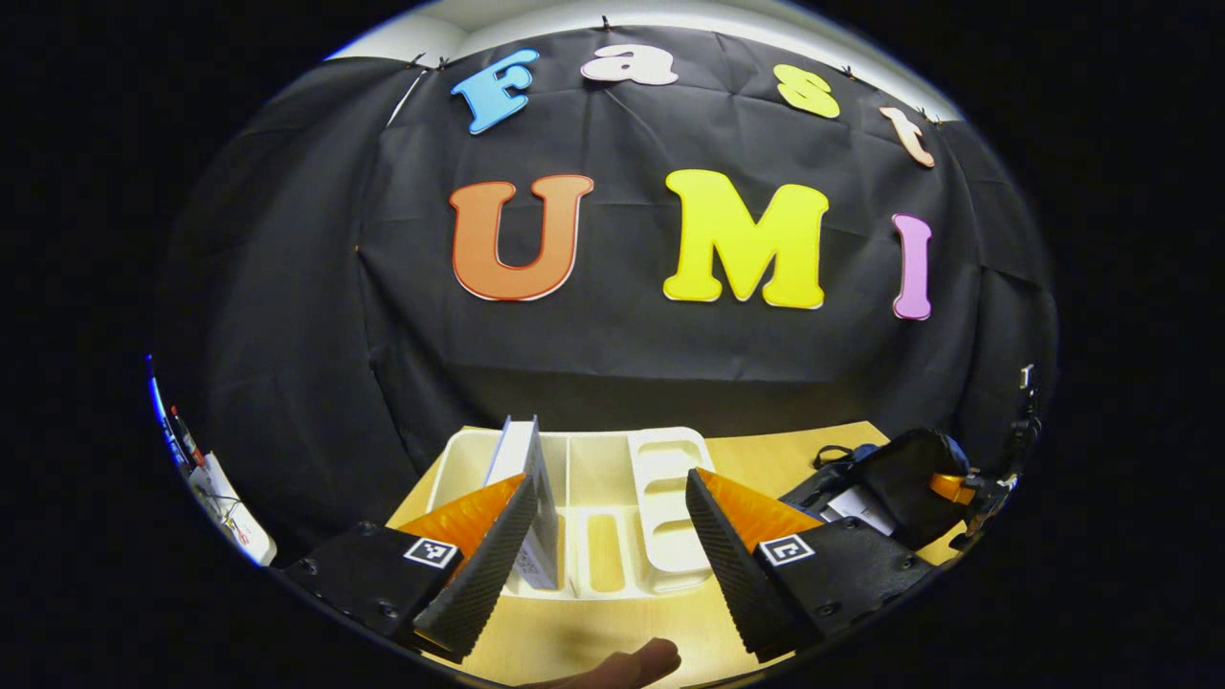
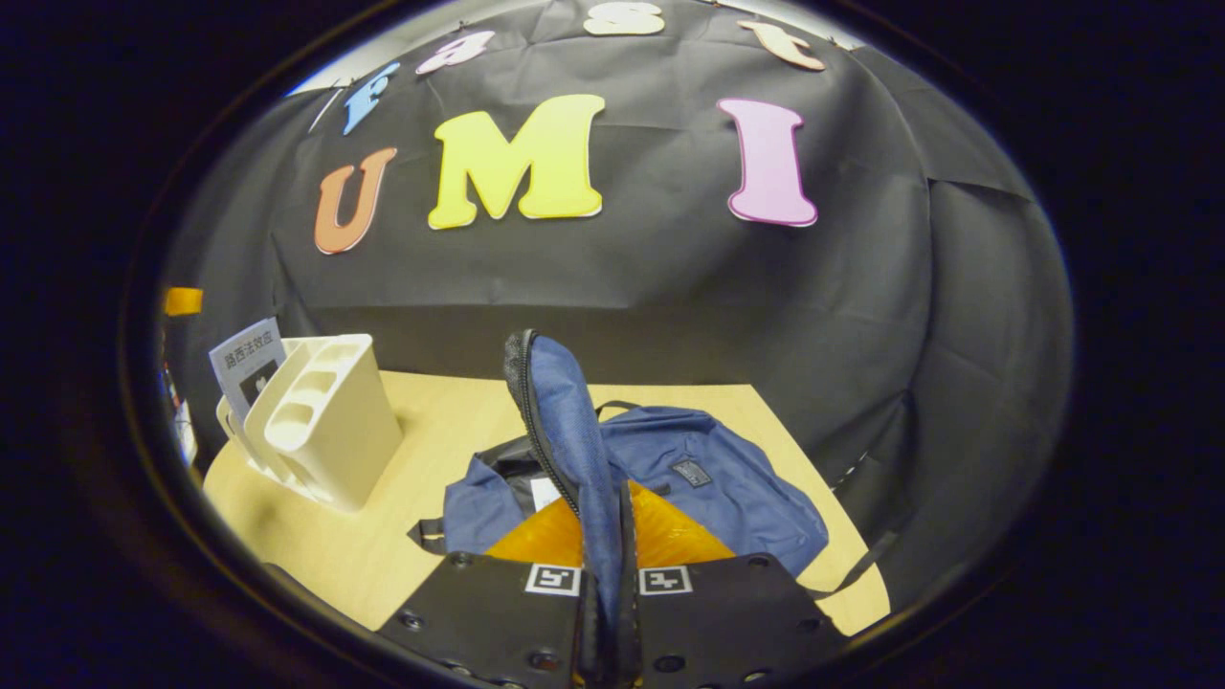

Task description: Open the schoolbag, grab two books from the bookshelf and put them into the schoolbag.

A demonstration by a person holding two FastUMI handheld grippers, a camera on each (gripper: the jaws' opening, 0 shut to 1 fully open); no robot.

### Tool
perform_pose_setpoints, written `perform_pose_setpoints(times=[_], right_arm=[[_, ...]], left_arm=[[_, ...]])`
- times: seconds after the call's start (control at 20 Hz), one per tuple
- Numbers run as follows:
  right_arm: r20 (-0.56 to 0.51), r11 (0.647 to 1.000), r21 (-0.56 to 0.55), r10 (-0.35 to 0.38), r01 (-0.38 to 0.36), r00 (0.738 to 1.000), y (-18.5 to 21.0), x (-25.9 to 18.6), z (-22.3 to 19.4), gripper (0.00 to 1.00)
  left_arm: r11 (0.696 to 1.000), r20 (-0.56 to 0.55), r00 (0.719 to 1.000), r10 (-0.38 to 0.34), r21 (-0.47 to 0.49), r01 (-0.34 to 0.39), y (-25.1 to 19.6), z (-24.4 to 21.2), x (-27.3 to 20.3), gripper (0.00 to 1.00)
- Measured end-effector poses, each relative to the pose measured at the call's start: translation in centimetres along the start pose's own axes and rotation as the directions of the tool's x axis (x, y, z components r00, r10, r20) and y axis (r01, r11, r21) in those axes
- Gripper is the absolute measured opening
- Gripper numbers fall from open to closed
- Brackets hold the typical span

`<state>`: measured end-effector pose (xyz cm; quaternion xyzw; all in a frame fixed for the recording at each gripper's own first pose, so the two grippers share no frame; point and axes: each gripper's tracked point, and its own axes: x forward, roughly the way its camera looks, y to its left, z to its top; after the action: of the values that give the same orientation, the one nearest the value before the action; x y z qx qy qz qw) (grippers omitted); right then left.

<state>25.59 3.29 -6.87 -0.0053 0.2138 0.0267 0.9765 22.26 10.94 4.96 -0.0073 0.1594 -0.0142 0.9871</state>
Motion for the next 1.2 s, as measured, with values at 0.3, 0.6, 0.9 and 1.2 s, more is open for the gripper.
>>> perform_pose_setpoints(times=[0.3,0.6,0.9,1.2], right_arm=[[-0.001,1.0,-0.019,0.006,-0.006,1.0,-0.2,0.0,-0.3,0.07],[0.012,0.998,-0.059,0.031,-0.03,0.999,0.4,0.7,-0.2,0.07],[0.017,0.998,-0.052,0.042,-0.041,0.999,0.2,1.0,-0.4,0.07],[0.019,0.998,-0.048,0.053,-0.052,0.998,0.1,1.1,-0.9,0.07]], left_arm=[[0.999,-0.068,0.996,0.049,-0.015,-0.05,2.9,-0.5,4.1,0.98],[0.997,-0.206,0.975,0.077,-0.011,-0.081,5.8,-1.7,10.2,0.98],[0.99,-0.367,0.92,0.135,0.076,-0.115,7.8,-5.0,13.4,0.98],[0.985,-0.506,0.849,0.149,0.155,-0.08,7.7,-7.1,13.5,0.95]])
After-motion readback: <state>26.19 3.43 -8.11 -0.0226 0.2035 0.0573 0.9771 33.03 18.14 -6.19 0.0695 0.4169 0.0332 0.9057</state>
